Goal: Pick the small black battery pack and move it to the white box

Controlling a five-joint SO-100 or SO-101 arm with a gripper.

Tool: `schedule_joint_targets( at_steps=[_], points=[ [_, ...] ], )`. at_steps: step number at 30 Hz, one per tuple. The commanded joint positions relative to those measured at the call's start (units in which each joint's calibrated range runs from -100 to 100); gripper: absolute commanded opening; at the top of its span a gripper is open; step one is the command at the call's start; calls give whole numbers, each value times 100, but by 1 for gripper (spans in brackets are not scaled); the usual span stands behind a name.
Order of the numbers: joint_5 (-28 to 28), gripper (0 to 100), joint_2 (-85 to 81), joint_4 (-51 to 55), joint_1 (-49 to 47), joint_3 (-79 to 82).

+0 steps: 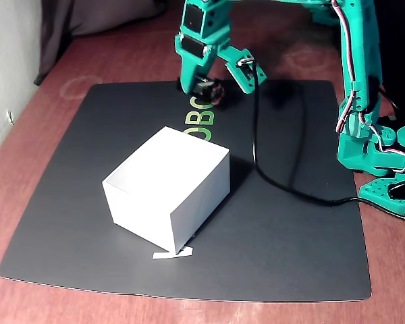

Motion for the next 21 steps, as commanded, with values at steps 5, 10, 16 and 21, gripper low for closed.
schedule_joint_targets(
  at_steps=[5, 10, 16, 21],
  points=[
    [-1541, 7, -2033, -87, -1494, -141],
    [-2252, 7, -3155, -8, -2961, -141],
    [-2980, 7, -4094, 124, -4275, -141],
    [-3171, 7, -4418, 1096, -4826, -141]
  ],
)
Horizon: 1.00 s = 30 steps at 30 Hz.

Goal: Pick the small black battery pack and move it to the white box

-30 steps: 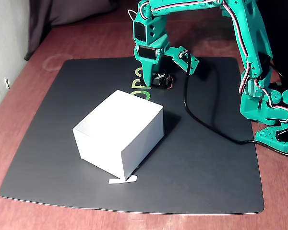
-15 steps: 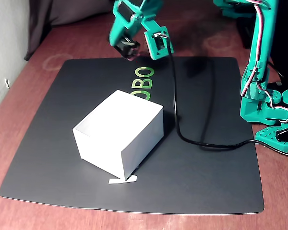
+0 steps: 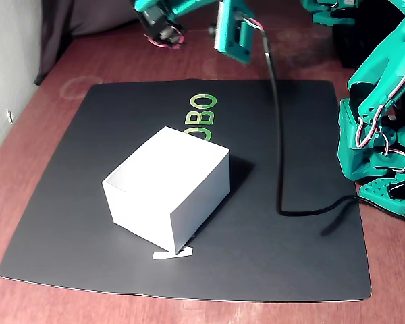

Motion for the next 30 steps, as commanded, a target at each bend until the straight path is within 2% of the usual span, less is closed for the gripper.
schedule_joint_targets(
  at_steps=[1, 6, 21, 26, 30],
  points=[
    [-150, 7, -308, 713, -166, -150],
    [-188, 7, -291, 1266, -154, -150],
    [-199, 7, -291, 1064, -166, -32],
    [-1210, 7, -89, 503, -142, -32],
    [-1677, 7, 367, 503, -154, -32]
  ],
)
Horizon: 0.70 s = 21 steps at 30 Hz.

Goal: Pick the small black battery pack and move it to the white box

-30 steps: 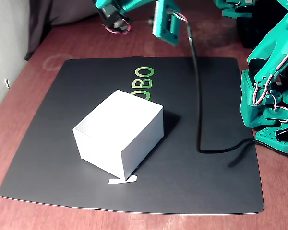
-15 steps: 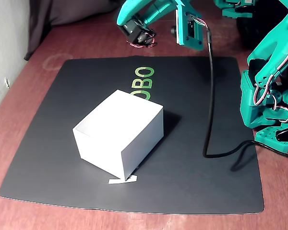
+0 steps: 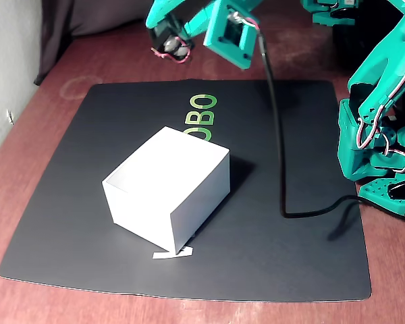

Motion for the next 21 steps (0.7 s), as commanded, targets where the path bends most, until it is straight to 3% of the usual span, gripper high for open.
schedule_joint_targets(
  at_steps=[1, 8, 21],
  points=[
    [-472, 7, 354, -125, -19, -32],
    [-1369, 6, 1450, -134, -42, -141],
    [-2086, 6, 2450, -186, -922, -141]
  ],
)
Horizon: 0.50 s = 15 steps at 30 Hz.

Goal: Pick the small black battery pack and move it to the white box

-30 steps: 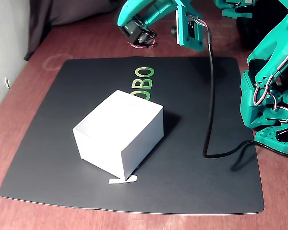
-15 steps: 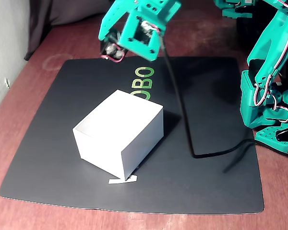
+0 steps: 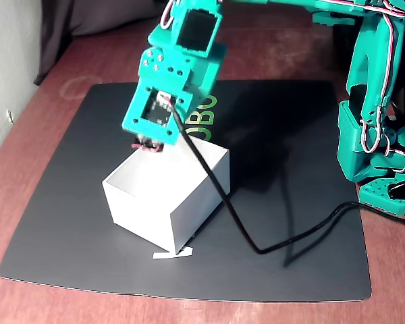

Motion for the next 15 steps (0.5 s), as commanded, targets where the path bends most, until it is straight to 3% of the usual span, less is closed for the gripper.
schedule_joint_targets(
  at_steps=[1, 15],
  points=[
    [-249, 6, 87, -108, -325, -141],
    [-711, 7, 955, -397, -267, -132]
  ],
)
